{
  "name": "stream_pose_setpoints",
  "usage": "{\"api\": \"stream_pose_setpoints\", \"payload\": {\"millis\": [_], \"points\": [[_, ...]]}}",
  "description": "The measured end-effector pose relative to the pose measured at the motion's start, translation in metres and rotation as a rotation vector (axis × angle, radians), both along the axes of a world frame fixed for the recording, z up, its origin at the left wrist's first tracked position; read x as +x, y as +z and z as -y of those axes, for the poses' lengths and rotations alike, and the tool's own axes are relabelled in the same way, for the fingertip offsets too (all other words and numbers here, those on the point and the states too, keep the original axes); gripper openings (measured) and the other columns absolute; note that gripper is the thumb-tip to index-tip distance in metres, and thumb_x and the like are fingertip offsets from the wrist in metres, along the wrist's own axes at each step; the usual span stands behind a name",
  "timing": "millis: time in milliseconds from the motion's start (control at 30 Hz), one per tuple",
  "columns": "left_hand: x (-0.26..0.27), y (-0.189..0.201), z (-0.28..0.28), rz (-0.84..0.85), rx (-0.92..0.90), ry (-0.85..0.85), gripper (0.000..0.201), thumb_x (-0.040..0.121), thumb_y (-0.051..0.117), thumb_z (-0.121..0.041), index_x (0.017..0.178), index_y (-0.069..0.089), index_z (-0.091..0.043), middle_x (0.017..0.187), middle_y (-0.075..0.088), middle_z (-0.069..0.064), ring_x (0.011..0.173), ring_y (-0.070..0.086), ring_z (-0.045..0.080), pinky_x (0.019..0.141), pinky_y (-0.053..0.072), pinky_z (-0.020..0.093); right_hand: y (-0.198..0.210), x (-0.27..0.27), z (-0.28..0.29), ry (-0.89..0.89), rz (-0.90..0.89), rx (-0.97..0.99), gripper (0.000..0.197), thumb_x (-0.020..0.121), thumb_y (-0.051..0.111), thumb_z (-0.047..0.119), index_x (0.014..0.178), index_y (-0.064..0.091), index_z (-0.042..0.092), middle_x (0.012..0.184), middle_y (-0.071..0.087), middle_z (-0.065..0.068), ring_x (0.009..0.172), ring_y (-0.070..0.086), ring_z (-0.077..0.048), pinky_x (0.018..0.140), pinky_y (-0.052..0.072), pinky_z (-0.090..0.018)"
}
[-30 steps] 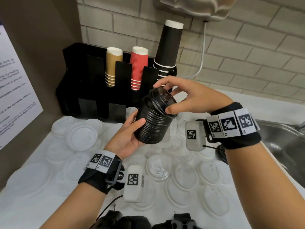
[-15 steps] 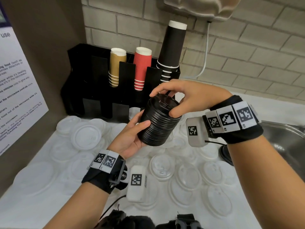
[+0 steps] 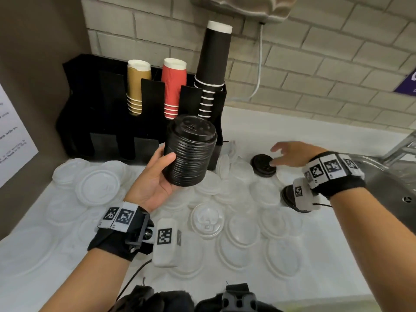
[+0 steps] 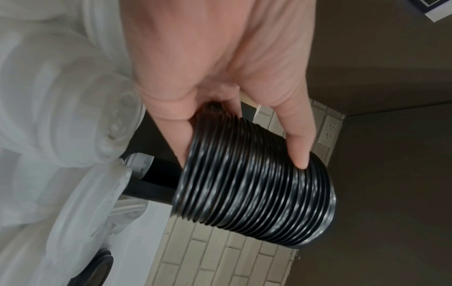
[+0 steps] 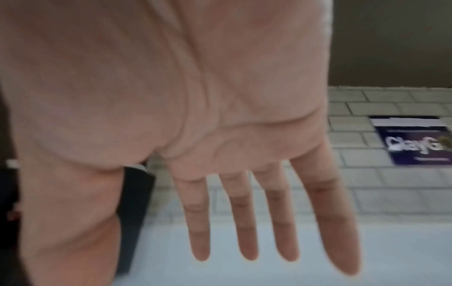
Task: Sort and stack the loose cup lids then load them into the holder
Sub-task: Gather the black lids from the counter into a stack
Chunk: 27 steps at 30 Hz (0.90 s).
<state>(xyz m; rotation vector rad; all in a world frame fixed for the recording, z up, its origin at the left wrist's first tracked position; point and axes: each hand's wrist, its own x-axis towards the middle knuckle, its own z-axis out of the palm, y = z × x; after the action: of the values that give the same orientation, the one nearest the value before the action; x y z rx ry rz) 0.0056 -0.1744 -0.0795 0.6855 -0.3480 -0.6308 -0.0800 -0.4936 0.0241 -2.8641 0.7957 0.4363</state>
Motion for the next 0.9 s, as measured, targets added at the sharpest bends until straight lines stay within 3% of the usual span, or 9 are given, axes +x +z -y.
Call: {"api": "stream_pose_setpoints", "payload": {"millis": [67, 167, 233, 367, 433, 600, 700, 800, 900], "points": [[0.001, -0.001, 0.0, 0.009, -0.015, -0.009, 0.054, 0.078, 0.068, -0.023, 0.13, 0.054, -0.017, 0.124, 0.066, 0.006, 0.116, 0.063, 0.024, 0.081, 0.057, 0.039, -0.033, -0.014, 0.025, -0.078, -0.189, -0.042, 0.067, 0.08, 0.071, 0.042, 0.139, 0.042, 0.029, 0.148, 0.041, -0.002, 0.132, 0.041, -0.026, 0.106, 0.036, -0.036], [0.001, -0.002, 0.0, 0.029, -0.011, -0.017, 0.056, 0.08, 0.067, -0.023, 0.133, 0.052, -0.017, 0.128, 0.064, 0.007, 0.118, 0.061, 0.025, 0.082, 0.056, 0.039, -0.064, -0.032, 0.045, -0.133, -0.27, -0.085, 0.079, 0.072, 0.075, 0.047, 0.14, 0.038, 0.033, 0.144, 0.045, -0.001, 0.125, 0.048, -0.024, 0.094, 0.04, -0.03], [0.002, -0.002, -0.001, 0.033, -0.006, -0.018, 0.059, 0.08, 0.067, -0.023, 0.136, 0.049, -0.016, 0.131, 0.062, 0.009, 0.121, 0.06, 0.026, 0.083, 0.056, 0.04, -0.075, -0.037, 0.05, -0.16, -0.275, -0.078, 0.08, 0.069, 0.076, 0.049, 0.138, 0.039, 0.033, 0.133, 0.052, -0.003, 0.112, 0.053, -0.025, 0.085, 0.041, -0.029], [0.002, -0.006, -0.001, 0.027, -0.002, -0.013, 0.052, 0.08, 0.069, -0.023, 0.13, 0.056, -0.02, 0.131, 0.062, 0.008, 0.122, 0.059, 0.027, 0.085, 0.055, 0.04, -0.087, -0.039, 0.055, -0.176, -0.227, -0.044, 0.074, 0.065, 0.079, 0.049, 0.126, 0.04, 0.03, 0.092, 0.056, 0.004, 0.084, 0.055, -0.02, 0.06, 0.04, -0.027], [0.002, -0.008, -0.002, 0.031, 0.004, -0.01, 0.051, 0.08, 0.068, -0.024, 0.13, 0.056, -0.019, 0.131, 0.061, 0.009, 0.123, 0.058, 0.027, 0.086, 0.055, 0.041, -0.087, -0.04, 0.053, -0.174, -0.22, -0.067, 0.072, 0.065, 0.078, 0.048, 0.123, 0.039, 0.029, 0.09, 0.053, 0.004, 0.082, 0.055, -0.02, 0.054, 0.036, -0.025], [0.001, -0.008, -0.003, 0.025, 0.018, 0.0, 0.055, 0.08, 0.067, -0.023, 0.133, 0.053, -0.018, 0.131, 0.061, 0.009, 0.123, 0.058, 0.028, 0.086, 0.055, 0.041, -0.052, -0.036, 0.039, -0.148, -0.087, -0.074, 0.071, 0.07, 0.074, 0.042, 0.128, 0.038, 0.026, 0.104, 0.051, -0.002, 0.092, 0.057, -0.025, 0.069, 0.046, -0.032], [-0.001, -0.005, -0.001, 0.007, 0.028, 0.004, 0.062, 0.078, 0.068, -0.022, 0.137, 0.049, -0.016, 0.132, 0.061, 0.01, 0.123, 0.058, 0.029, 0.086, 0.055, 0.042, -0.014, -0.026, 0.014, -0.072, 0.184, 0.162, 0.065, 0.072, 0.078, 0.03, 0.125, 0.042, 0.023, 0.11, 0.056, -0.005, 0.093, 0.059, -0.024, 0.077, 0.047, -0.031], [-0.004, -0.001, 0.002, -0.013, 0.033, 0.011, 0.063, 0.081, 0.063, -0.019, 0.141, 0.045, -0.013, 0.132, 0.06, 0.012, 0.123, 0.058, 0.03, 0.084, 0.056, 0.041, 0.015, -0.021, -0.033, 0.138, 0.49, 0.49, 0.052, 0.074, 0.077, 0.01, 0.11, 0.049, 0.035, 0.113, 0.054, -0.002, 0.095, 0.058, -0.02, 0.077, 0.046, -0.025], [-0.007, 0.002, 0.004, -0.021, 0.059, 0.029, 0.063, 0.082, 0.061, -0.017, 0.142, 0.043, -0.013, 0.137, 0.055, 0.015, 0.126, 0.055, 0.033, 0.086, 0.056, 0.044, 0.032, -0.017, -0.082, 0.316, 0.633, 0.585, 0.058, 0.074, 0.076, 0.008, 0.116, 0.049, 0.038, 0.119, 0.05, 0.002, 0.109, 0.055, -0.012, 0.082, 0.044, -0.023]]}}
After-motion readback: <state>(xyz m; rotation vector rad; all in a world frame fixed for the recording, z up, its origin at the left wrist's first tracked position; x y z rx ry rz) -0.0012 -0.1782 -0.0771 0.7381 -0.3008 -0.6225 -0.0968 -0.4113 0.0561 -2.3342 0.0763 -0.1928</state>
